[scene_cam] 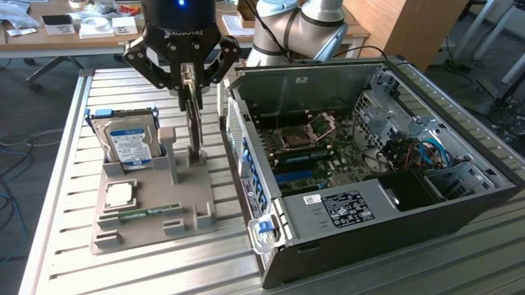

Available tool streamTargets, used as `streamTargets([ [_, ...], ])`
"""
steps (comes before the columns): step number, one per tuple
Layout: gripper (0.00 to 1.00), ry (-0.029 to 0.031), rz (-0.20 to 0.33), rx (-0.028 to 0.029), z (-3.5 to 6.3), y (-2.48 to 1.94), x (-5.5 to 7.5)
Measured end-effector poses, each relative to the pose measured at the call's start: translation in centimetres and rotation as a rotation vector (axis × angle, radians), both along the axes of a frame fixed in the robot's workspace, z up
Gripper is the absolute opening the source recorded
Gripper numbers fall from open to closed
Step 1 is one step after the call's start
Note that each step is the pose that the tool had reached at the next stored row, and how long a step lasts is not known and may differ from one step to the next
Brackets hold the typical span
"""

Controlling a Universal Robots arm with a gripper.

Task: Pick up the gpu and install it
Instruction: 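Pick up the gpu and move the gpu toward the slot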

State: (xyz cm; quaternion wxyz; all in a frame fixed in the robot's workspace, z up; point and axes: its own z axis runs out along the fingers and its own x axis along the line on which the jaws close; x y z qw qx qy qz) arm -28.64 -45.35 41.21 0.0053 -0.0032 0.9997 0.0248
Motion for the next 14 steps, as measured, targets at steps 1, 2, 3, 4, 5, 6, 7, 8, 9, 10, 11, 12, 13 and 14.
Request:
streamTargets([
  [1, 0.27, 0.0001, 0.000, -0.0001, 0.01, 0.00, 0.0],
  [2, 0.27, 0.0003, 0.000, -0.0002, 0.04, -0.01, 0.1],
  [3, 0.27, 0.0002, 0.000, -0.0001, 0.05, -0.01, 0.2],
  [4, 0.27, 0.0001, 0.000, 0.0000, 0.06, 0.00, 0.2],
  [5, 0.27, 0.0001, 0.000, -0.0001, 0.09, 0.00, 0.4],
  [6, 0.27, 0.0001, 0.000, -0.0001, 0.12, 0.00, 0.5],
  [7, 0.27, 0.0001, 0.000, 0.0000, 0.13, 0.00, 0.6],
  [8, 0.27, 0.0000, 0.000, 0.0000, 0.15, 0.00, 0.8],
  [9, 0.27, 0.0002, 0.000, -0.0001, 0.16, 0.00, 1.0],
  [10, 0.27, 0.0000, 0.000, 0.0001, 0.16, 0.00, 1.2],
  [11, 0.27, 0.0000, 0.000, 0.0005, 0.16, 0.00, 1.5],
  [12, 0.27, -0.0001, 0.000, 0.0014, 0.16, 0.00, 1.8],
  [13, 0.27, 0.0000, 0.000, 0.0027, 0.16, 0.00, 2.1],
  [14, 0.27, 0.0000, 0.000, 0.0045, 0.16, 0.00, 2.5],
])
